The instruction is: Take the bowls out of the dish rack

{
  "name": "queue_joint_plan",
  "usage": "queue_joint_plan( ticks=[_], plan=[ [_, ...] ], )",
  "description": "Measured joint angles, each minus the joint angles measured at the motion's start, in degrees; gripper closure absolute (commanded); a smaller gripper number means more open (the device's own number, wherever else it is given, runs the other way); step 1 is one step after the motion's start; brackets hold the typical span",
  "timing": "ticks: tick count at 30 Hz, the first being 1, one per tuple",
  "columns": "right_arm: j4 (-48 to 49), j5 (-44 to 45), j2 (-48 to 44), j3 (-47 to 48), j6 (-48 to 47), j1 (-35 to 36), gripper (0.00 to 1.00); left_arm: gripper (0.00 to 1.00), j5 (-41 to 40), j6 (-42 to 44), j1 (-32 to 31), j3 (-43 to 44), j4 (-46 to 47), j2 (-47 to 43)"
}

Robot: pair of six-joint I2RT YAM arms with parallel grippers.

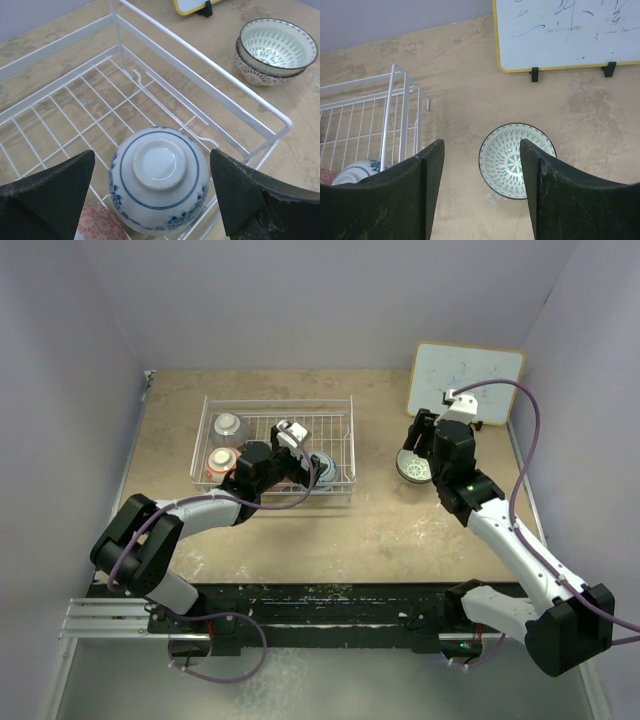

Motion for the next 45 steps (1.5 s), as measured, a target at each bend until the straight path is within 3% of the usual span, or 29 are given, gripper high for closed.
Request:
queue_joint_plan(
  ticks=[6, 14, 29, 34, 36, 40, 45],
  plan=[
    [0.0, 0.5, 0.6, 0.0, 0.0, 0.0, 0.37, 0.00, 5.3, 0.0, 0.4, -0.2, 0.0, 0.9],
    [-0.1, 0.7, 2.0, 0.0, 0.0, 0.0, 0.37, 0.01, 5.4, 0.8, 1.2, 3.1, -5.6, 4.4],
    [-0.1, 0.9, 2.8, 0.0, -0.4, 0.0, 0.38, 0.15, 1.5, -0.4, 2.4, 13.3, -8.3, 13.4],
    [-0.1, 0.9, 3.7, 0.0, -0.7, 0.0, 0.38, 0.14, 0.9, -1.3, 3.1, 17.6, -9.1, 16.8],
    [-0.1, 1.0, 4.1, 0.0, -0.9, 0.0, 0.38, 0.09, 0.7, -1.8, 3.3, 18.2, -9.0, 17.4],
    [-0.1, 1.1, 4.2, 0.0, -1.3, 0.0, 0.35, 0.07, 0.0, -2.8, 3.4, 17.5, -6.4, 17.9],
    [0.0, 0.9, 4.9, 0.0, -1.9, 0.0, 0.34, 0.08, -1.4, -4.3, 3.4, 10.2, 6.9, 17.9]
  ],
)
